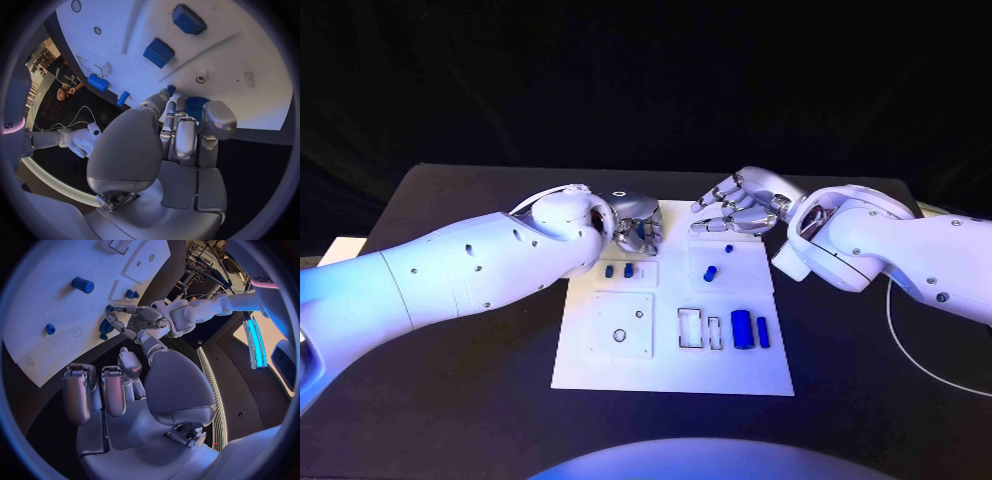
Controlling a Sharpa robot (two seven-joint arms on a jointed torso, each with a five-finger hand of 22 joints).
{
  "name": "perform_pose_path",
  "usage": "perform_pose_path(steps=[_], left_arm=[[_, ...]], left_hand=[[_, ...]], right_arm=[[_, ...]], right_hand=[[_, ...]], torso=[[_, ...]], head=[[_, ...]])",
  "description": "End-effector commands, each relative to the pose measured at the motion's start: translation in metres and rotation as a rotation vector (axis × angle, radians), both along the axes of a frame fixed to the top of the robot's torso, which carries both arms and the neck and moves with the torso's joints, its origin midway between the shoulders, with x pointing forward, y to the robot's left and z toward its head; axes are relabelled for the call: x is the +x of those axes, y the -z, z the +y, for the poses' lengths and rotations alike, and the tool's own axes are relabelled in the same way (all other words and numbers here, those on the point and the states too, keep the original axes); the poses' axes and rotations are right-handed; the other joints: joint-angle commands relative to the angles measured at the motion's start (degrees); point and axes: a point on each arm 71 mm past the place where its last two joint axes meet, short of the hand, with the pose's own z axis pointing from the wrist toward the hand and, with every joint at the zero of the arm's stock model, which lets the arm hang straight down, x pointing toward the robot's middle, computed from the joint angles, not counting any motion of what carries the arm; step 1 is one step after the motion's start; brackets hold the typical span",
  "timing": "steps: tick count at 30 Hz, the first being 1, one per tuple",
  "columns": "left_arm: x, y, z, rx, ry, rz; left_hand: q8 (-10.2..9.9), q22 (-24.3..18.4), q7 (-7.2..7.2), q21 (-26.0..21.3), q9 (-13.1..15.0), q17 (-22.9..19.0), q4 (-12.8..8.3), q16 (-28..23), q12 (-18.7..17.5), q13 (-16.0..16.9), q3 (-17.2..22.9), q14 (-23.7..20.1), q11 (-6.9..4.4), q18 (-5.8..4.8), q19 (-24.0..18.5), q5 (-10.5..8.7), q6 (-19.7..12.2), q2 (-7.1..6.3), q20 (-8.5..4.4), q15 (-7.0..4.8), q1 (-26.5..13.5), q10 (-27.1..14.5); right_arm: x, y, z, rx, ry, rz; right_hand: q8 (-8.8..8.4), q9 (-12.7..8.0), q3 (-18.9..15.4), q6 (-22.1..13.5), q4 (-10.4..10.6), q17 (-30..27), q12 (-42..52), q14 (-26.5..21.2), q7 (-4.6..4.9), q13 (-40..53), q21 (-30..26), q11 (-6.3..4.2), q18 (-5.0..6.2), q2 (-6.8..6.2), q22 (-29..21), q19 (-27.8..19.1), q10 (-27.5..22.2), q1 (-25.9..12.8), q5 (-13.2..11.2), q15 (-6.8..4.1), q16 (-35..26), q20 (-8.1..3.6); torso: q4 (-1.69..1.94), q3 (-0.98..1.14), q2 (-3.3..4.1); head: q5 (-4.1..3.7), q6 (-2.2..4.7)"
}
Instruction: Assemble the parts on the task board
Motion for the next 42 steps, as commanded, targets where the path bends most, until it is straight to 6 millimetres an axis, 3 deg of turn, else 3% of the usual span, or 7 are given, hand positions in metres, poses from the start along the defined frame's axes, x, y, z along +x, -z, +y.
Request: perform_pose_path(steps=[1, 31, 42], left_arm=[[-0.0011, 0.0036, -0.0015, 0.050, 0.004, 0.017], [-0.0016, 0.0078, -0.0072, 0.073, 0.001, 0.037], [-0.0025, 0.0099, -0.0084, 0.090, 0.004, 0.062]], left_hand=[[-0.30, 0.06, 0.03, 0.18, -0.12, -0.11, 0.09, -0.27, -0.45, -0.12, 0.28, 1.94, 0.06, -0.38, 2.04, -0.11, 0.47, -0.19, -0.44, -0.30, -0.30, 0.47], [-1.44, 0.09, -0.02, -0.06, -1.08, -0.90, 0.05, -0.14, -1.87, -0.76, 1.35, 1.96, -0.03, -0.31, 2.04, -0.14, 0.46, -0.50, -0.67, -0.52, -0.86, 1.52], [-2.58, -0.27, -0.35, -0.78, -1.89, -1.75, -0.07, -0.14, -3.62, -1.44, 1.93, 1.84, 0.70, -0.38, 2.00, -0.10, 0.09, -0.90, -0.16, 0.42, -1.41, 0.84]], right_arm=[[-0.0007, 0.0002, 0.0016, -0.001, -0.016, -0.001], [-0.0011, 0.0002, 0.0023, -0.001, -0.019, 0.001], [-0.0012, 0.0002, 0.0022, -0.001, -0.019, 0.002]], right_hand=[[0.13, 0.05, -0.15, 0.36, -0.12, 6.44, -0.16, 4.32, 0.11, -0.04, -0.17, -0.09, -0.02, 0.40, 3.08, 0.13, -0.50, 0.15, 0.21, 0.11, -0.37, -0.01], [0.13, 0.05, -0.15, 0.37, -0.13, 6.46, -0.05, 4.33, 0.12, 0.02, -0.16, -0.09, -0.02, 0.49, 3.11, 0.15, -0.47, 0.27, 0.33, 0.10, -0.37, -0.02], [0.15, 0.06, -0.17, 0.41, -0.11, 6.48, 0.06, 4.33, 0.12, 0.08, -0.18, -0.08, -0.02, 0.53, 3.09, 0.14, -0.43, 0.29, 0.37, 0.10, -0.37, -0.02]], torso=[[-0.01, 0.02, -0.04], [-0.03, 0.04, -0.04], [0.00, 0.04, -0.06]], head=[[-0.01, -0.04], [-0.28, -0.22], [-0.37, -0.35]])
